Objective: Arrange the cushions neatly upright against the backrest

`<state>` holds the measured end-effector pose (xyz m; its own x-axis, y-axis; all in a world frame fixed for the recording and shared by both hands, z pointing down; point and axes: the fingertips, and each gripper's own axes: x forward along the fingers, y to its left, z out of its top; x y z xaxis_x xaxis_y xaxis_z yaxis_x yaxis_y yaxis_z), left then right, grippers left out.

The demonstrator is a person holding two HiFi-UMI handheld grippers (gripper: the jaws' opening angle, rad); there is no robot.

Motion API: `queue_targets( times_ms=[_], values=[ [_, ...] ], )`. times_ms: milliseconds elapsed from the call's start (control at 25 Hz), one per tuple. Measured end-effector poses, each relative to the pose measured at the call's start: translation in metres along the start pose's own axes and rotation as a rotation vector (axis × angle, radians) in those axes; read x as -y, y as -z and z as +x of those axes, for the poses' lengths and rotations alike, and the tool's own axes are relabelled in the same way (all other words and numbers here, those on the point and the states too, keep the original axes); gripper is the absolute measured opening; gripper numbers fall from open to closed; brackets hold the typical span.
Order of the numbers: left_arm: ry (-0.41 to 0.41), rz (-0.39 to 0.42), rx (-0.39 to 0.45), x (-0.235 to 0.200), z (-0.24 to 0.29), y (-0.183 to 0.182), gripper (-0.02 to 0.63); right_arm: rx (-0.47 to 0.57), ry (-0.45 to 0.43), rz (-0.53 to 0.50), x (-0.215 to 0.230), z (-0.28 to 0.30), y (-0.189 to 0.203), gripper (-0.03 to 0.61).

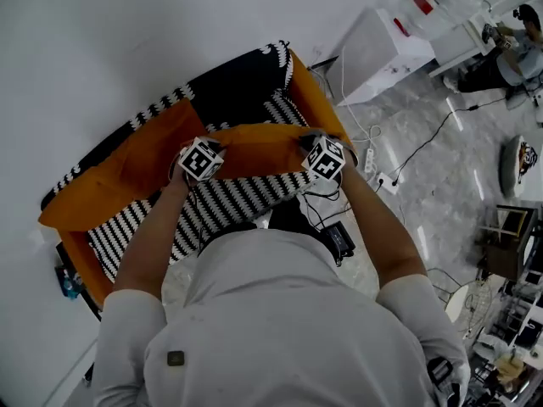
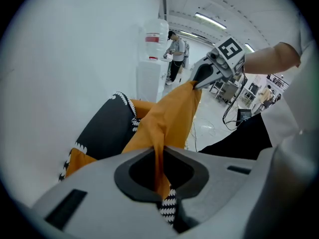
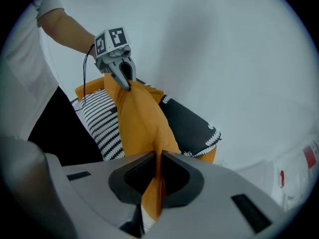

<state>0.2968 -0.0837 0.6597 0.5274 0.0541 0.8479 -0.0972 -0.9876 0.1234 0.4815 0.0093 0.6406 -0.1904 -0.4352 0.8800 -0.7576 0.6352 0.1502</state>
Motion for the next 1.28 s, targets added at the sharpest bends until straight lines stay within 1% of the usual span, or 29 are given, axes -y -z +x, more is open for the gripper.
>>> queue_targets(
  times_ms=[200,480,720,920,1160,1280],
  values=[
    [-0.054,-0.101,-0.011,-0.023,0.010,-0.004,0.029,0.021,-0.075,-0.083,0.043,0.029,-0.012,0.046],
    [-0.147,-0.254,-0.004,-0.055,0.031,-0.021,0.028,0.051,-0.177,-0.219,0.105,0.065,-0.026,0.043],
    [-0.206,-0.361,0.001,-0.077,0.047,-0.030,0.028,0.067,-0.231,-0.338,0.148,0.090,-0.044,0.043],
    [-0.234,-0.402,0.005,-0.108,0.062,-0.040,0.028,0.071,-0.255,-0.384,0.178,0.111,-0.052,0.043],
    [-0.250,-0.418,-0.024,-0.147,0.081,-0.038,0.028,0.068,-0.276,-0.392,0.200,0.143,-0.057,0.043],
    [-0.241,-0.415,-0.026,-0.162,0.092,-0.037,0.028,0.063,-0.281,-0.398,0.209,0.161,-0.059,0.043]
  ],
)
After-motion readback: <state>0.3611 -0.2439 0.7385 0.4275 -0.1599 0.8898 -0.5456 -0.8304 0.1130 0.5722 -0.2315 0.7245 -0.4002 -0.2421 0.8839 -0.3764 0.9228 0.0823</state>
